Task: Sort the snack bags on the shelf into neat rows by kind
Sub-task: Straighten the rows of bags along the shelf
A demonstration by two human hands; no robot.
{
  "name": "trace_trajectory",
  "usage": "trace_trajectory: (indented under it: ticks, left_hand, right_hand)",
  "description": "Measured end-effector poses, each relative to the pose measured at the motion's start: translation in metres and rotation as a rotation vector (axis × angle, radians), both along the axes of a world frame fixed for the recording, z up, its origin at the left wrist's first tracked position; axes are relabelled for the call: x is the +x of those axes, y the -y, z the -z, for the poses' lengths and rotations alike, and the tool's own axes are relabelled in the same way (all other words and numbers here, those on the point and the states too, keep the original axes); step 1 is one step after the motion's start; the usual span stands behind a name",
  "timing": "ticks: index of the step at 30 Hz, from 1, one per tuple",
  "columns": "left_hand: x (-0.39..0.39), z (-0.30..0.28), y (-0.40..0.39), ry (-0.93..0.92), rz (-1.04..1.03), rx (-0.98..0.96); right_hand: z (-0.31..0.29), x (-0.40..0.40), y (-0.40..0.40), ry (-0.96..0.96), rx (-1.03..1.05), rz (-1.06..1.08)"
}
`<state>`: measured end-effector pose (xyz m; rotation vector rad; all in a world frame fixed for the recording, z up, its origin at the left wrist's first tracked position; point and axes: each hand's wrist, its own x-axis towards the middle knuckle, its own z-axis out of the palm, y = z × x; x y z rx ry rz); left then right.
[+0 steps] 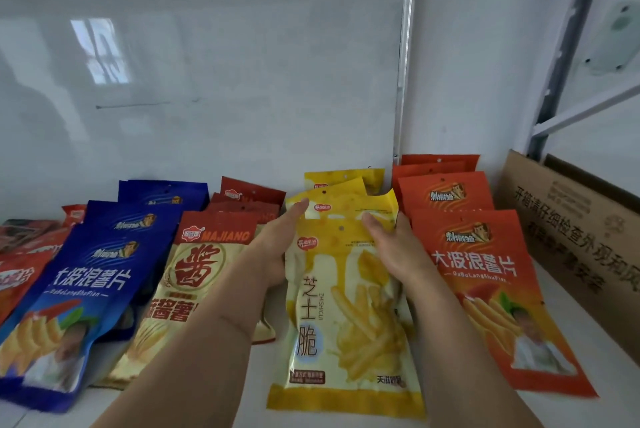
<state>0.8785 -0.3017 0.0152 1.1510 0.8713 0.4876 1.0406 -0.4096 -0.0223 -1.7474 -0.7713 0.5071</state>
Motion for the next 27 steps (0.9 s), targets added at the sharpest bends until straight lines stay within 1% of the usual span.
trace_trajectory:
  ticks: [3, 5, 9, 12, 16, 19, 23, 27]
  left_hand:
    - [0.006, 0.0, -0.012, 0.081, 0.063, -0.069]
    - [0.01, 0.002, -0.02, 0.088, 0.046, -0.089]
    - [0.013, 0.003, -0.032, 0.126, 0.11, -0.088]
    - [0.013, -0.002, -0.044, 0.107, 0.131, -0.048]
    - [0.018, -0.002, -0.045, -0.043, 0.074, 0.057]
    - [0.022, 0.001, -0.043, -0.105, 0.023, 0.156]
    - [0.027, 0.004, -0.039, -0.228, -0.05, 0.394]
    - [0.03, 0.002, -0.028, -0.262, -0.084, 0.534]
  right_hand:
    - [0.001, 0.001, 0.0, 0.0, 0.019, -0.016]
    - [0.0, -0.001, -0.003, 0.018, 0.023, -0.022]
    - [-0.001, -0.002, -0.01, 0.044, 0.04, -0.04]
    - [0.0, 0.0, -0.014, 0.06, 0.025, -0.025]
    - [0.006, 0.002, -0.018, 0.025, -0.02, 0.017]
    - [0.009, 0.005, -0.019, 0.017, -0.082, 0.057]
    - [0.007, 0.002, -0.016, 0.004, -0.146, 0.056]
    - [0.007, -0.005, -0.012, -0.013, -0.137, 0.052]
